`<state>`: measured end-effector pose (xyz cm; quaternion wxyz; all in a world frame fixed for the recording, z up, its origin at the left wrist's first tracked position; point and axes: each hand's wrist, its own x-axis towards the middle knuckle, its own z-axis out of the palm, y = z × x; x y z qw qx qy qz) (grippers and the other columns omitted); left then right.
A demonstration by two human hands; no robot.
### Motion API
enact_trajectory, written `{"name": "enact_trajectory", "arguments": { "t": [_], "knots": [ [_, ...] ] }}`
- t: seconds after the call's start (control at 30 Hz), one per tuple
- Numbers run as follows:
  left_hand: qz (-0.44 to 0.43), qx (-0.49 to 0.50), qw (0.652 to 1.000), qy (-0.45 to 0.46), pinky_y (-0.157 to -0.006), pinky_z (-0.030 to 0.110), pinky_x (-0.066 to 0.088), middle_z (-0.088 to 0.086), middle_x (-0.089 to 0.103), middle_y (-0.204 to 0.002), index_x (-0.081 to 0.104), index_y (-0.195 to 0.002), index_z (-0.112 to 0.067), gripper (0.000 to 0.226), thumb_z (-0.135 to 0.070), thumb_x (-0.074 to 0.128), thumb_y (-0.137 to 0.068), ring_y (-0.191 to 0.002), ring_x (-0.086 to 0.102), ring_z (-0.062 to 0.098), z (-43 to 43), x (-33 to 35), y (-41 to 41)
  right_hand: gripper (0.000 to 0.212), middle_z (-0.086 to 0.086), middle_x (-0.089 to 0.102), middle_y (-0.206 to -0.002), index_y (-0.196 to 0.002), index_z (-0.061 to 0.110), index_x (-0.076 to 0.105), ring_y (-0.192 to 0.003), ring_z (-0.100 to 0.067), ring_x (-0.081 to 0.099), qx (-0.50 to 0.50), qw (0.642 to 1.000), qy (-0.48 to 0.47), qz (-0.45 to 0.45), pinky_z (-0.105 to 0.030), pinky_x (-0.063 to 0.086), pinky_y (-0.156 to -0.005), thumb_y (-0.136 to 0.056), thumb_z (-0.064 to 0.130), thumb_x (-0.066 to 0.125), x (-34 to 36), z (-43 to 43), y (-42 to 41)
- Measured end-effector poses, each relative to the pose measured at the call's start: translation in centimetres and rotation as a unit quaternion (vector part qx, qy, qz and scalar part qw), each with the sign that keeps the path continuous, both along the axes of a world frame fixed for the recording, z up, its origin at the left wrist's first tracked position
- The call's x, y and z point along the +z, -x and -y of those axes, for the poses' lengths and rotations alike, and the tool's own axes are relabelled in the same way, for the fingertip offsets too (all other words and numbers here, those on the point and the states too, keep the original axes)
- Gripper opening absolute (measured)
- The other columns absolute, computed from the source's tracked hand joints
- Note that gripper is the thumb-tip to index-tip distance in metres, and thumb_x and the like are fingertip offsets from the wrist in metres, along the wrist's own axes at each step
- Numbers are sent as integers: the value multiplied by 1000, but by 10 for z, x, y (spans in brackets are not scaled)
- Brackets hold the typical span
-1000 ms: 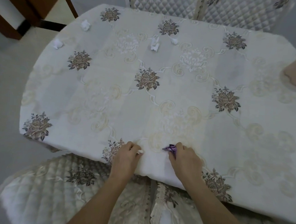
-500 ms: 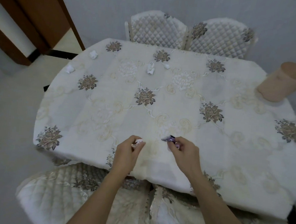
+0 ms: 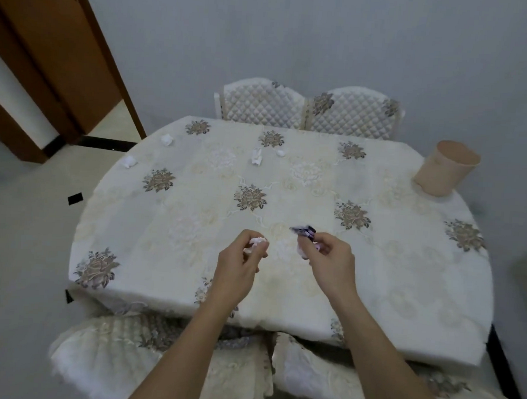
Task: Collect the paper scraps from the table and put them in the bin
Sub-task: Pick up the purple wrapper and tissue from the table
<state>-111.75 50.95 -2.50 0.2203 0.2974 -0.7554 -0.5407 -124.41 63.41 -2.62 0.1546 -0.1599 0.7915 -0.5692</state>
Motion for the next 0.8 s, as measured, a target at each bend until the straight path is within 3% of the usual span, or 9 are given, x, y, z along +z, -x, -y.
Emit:
{"name": "enact_trajectory", "arguments": {
  "t": [0.1, 0.2, 0.37, 0.47, 0.53, 0.6, 0.67, 0.73, 0.8],
  "knots": [
    [-16, -29, 999, 5, -57, 13, 45, -6, 69, -79, 62, -90, -24, 10, -28, 57, -98, -61, 59, 1, -10, 4, -3, 16, 0, 69, -67, -72, 25, 72, -71, -24, 65, -37, 999, 9, 5, -52, 56, -74, -83, 36, 72, 4, -14, -14],
    [-15, -71, 997, 5, -57, 16, 45, -10, 69, -74, 64, -89, -27, 11, -31, 58, -97, -57, 57, 6, -19, 3, -6, 19, -3, 69, -67, -73, 23, 71, -65, -17, 62, -79, 997, 17, 8, -52, 54, -74, -81, 41, 71, 5, -35, -31],
    [-24, -161, 987, -5, -57, 13, 43, -7, 68, -76, 65, -92, -21, 12, -28, 57, -98, -58, 56, -1, -51, 0, -10, 27, -10, 68, -70, -74, 24, 70, -64, -21, 60, -174, 985, 13, 16, -52, 54, -71, -74, 51, 68, 4, -90, -60],
    [-19, -223, 975, -8, -60, 22, 46, -9, 69, -76, 65, -92, -25, 13, -33, 56, -98, -57, 55, 5, -81, -3, -10, 27, -7, 66, -65, -76, 23, 70, -62, -29, 57, -235, 972, 20, 8, -45, 50, -63, -76, 50, 67, 2, -132, -81],
    [-16, -264, 964, -10, -63, 28, 47, -9, 68, -76, 65, -91, -26, 13, -34, 56, -98, -58, 55, 9, -104, -4, -8, 28, -3, 57, -58, -74, 19, 68, -57, -19, 49, -276, 961, 26, 5, -36, 39, -60, -79, 47, 68, 0, -162, -94],
    [-17, -302, 953, -2, -64, 31, 48, -10, 67, -75, 65, -89, -27, 14, -33, 56, -98, -60, 57, 9, -129, -2, -6, 36, -11, 56, -59, -74, 16, 67, -57, -18, 48, -321, 947, 29, 5, -35, 37, -61, -76, 52, 67, 0, -190, -106],
    [-18, -334, 943, 2, -64, 34, 47, -10, 66, -72, 65, -87, -27, 14, -31, 57, -98, -60, 58, 6, -155, -1, -3, 45, -22, 64, -71, -78, 10, 67, -59, -28, 52, -360, 932, 37, 6, -37, 42, -62, -73, 55, 66, 1, -218, -117],
    [-23, -360, 933, 2, -62, 36, 47, -7, 67, -72, 65, -85, -26, 14, -30, 58, -97, -62, 61, 9, -180, -1, 1, 38, -15, 68, -72, -75, 14, 70, -61, -29, 60, -393, 919, 31, 6, -41, 48, -63, -76, 51, 67, 4, -244, -126],
    [-29, -388, 921, 3, -62, 40, 48, 0, 68, -74, 64, -84, -26, 15, -32, 58, -97, -65, 61, 22, -204, -1, 6, 27, -4, 70, -68, -70, 21, 72, -59, -15, 60, -423, 906, 30, 4, -43, 51, -65, -80, 46, 69, 4, -269, -133]
  ]
}}
